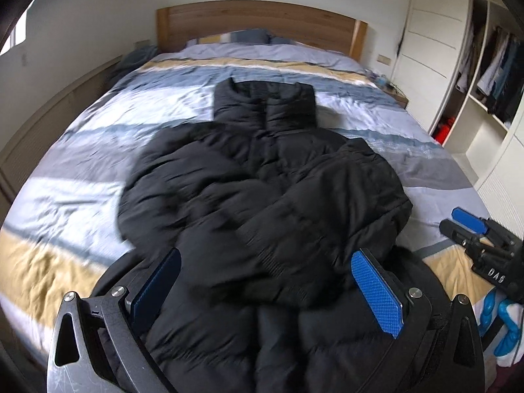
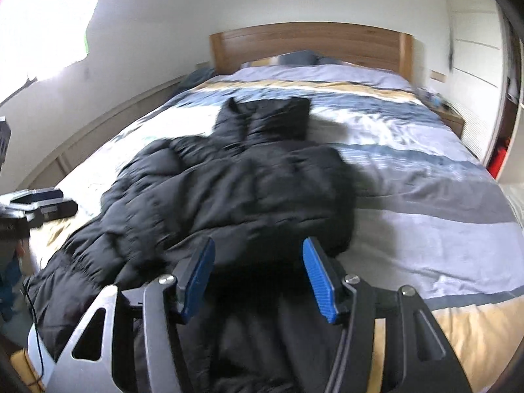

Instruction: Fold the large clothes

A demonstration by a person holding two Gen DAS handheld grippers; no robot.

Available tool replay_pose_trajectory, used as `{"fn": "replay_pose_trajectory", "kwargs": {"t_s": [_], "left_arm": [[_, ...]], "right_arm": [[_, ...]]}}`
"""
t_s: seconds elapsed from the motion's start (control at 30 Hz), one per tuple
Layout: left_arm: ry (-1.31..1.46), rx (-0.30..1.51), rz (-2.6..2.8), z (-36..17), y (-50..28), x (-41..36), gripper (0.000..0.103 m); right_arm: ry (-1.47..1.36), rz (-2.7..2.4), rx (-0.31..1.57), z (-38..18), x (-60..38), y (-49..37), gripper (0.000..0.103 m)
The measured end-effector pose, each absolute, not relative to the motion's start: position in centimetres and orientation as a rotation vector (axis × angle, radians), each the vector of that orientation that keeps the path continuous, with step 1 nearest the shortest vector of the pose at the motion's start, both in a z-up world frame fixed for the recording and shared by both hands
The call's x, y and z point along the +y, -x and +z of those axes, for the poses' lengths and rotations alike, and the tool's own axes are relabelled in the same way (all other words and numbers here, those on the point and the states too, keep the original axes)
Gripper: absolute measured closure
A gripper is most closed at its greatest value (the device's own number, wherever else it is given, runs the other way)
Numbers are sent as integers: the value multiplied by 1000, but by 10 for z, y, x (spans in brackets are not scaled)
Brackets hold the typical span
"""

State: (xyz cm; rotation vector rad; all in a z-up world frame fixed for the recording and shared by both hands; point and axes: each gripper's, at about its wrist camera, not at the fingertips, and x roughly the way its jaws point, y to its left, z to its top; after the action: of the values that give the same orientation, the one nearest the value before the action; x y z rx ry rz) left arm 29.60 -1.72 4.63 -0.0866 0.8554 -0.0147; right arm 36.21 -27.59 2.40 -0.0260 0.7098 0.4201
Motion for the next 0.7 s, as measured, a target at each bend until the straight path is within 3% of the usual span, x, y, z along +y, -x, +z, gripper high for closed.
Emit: {"fn": "replay_pose_trajectory", "kwargs": {"t_s": [0.33,0.7], "left_arm": [[17,901,39,0,-387,-19,1],[32,968,20,-73,-433,2,0]], "right_arm": [[-14,433,749,-2,-265,-460,48],[-133,409,918,-97,-265,-504,45]]}}
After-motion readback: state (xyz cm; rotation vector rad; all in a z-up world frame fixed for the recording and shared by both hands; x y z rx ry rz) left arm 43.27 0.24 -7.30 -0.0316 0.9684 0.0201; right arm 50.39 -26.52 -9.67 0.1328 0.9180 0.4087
